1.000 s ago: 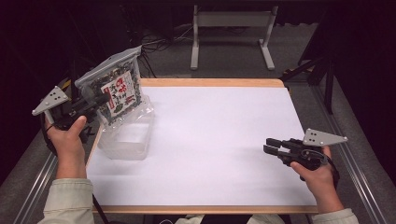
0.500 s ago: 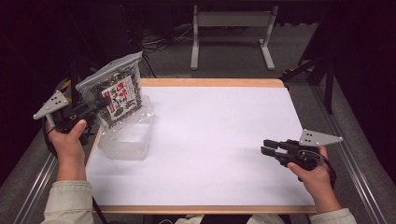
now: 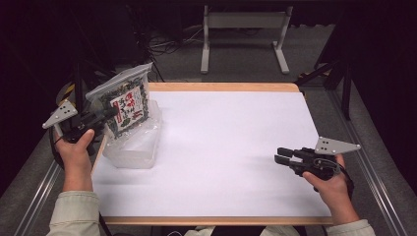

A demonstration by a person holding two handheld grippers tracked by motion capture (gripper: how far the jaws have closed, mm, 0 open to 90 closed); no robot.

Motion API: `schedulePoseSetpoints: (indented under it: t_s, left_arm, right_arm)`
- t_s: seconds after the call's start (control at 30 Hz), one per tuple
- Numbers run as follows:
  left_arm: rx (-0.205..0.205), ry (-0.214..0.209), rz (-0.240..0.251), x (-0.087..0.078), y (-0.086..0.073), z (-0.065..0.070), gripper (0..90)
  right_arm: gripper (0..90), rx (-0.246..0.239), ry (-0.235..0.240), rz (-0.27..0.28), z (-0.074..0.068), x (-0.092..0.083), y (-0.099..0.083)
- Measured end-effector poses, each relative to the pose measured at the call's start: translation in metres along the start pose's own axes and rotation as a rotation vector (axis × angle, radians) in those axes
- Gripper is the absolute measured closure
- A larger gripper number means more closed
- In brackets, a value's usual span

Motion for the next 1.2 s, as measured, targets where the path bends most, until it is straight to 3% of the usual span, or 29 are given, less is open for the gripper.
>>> schedulePoseSetpoints:
  t_s: [0.2,0.4,0.53,0.73,0.97,1.2]
  left_arm:
    - [0.005,-0.006,0.007,0.002,-0.006,0.000,73.5]
    - [-0.019,-0.015,-0.003,0.006,-0.018,-0.002,73.5]
    - [-0.032,-0.023,0.017,0.008,-0.022,-0.002,73.4]
    - [-0.035,-0.011,0.037,0.006,-0.024,-0.003,73.4]
    - [-0.039,0.013,0.024,0.007,-0.028,-0.005,73.5]
    - [-0.055,0.012,0.041,0.007,-0.035,-0.006,73.5]
  right_arm:
    - [67.5,0.003,0.003,-0.006,-0.001,0.002,-0.001]
    - [67.3,0.004,0.005,-0.002,-0.001,0.002,-0.001]
    - [67.2,0.007,0.006,-0.002,-0.001,0.002,-0.002]
    - [67.2,0.007,0.008,-0.001,-0.001,0.002,-0.001]
    - [67.0,0.006,0.010,-0.001,-0.002,0.002,-0.001]
    - [66.8,0.007,0.010,0.000,-0.001,0.002,-0.002]
Point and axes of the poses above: each handheld gripper's, and its own axes: x roughly forward along the jaws, y roughly out of its top, z roughly to its right, the point moved 10 cm from there along x, roughly forward along the jaws, and after that the axes turned 7 degrees about -y, right-handed, at the moved point
